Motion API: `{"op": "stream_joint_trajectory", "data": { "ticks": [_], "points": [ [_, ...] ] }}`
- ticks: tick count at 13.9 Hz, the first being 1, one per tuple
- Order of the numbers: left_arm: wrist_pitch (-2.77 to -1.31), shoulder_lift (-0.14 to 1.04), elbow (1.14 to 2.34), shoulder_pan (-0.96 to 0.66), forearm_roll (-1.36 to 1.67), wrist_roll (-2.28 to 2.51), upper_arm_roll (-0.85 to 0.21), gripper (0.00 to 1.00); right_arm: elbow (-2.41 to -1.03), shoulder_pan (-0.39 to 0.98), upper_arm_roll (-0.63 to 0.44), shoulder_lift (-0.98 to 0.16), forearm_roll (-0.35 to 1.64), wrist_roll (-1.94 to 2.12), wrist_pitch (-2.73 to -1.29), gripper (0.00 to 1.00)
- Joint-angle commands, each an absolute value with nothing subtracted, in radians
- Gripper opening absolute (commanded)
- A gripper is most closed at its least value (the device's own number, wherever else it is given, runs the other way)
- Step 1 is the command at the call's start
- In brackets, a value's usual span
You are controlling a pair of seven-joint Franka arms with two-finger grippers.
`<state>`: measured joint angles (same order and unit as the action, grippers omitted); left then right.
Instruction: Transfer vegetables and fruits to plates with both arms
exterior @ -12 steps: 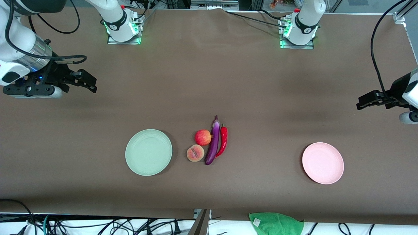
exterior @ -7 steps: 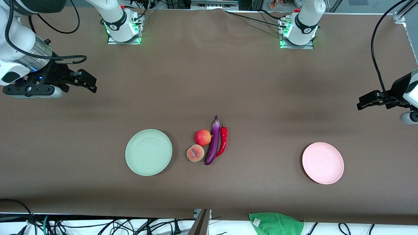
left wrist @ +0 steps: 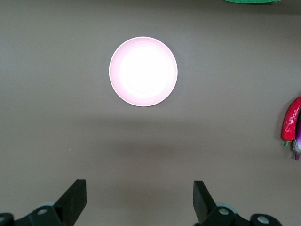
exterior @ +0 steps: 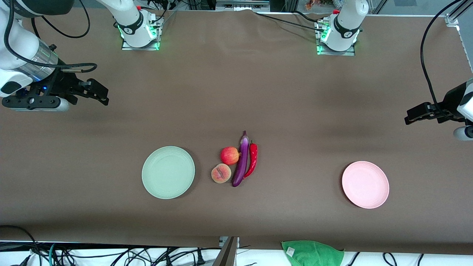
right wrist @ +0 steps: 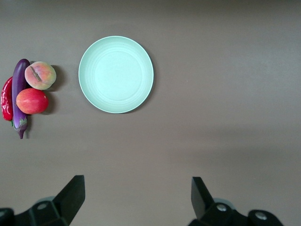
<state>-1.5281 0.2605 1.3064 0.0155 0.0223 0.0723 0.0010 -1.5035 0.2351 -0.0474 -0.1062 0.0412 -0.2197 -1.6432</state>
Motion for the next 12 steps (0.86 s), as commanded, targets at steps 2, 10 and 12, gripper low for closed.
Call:
{"op": "stream_joint_trajectory", "data": {
  "ticks": [2,10,12],
  "points": [
    [-1.520,0.275,1.276,0.003,0.031,0.055,-0.002,1.00,-1.502,0.232,-0.048,-0.098,0.035,-0.209,-1.641,1.00],
    [-1.523,0.365,1.290,-0.040,0.029,0.060,-0.005,1.00,-1.505,0.230,-0.051,-0.097,0.037,-0.209,-1.634,1.00],
    [-1.525,0.394,1.281,-0.047,0.044,0.061,-0.005,1.00,-1.503,0.229,-0.051,-0.097,0.037,-0.209,-1.634,1.00]
  ]
}}
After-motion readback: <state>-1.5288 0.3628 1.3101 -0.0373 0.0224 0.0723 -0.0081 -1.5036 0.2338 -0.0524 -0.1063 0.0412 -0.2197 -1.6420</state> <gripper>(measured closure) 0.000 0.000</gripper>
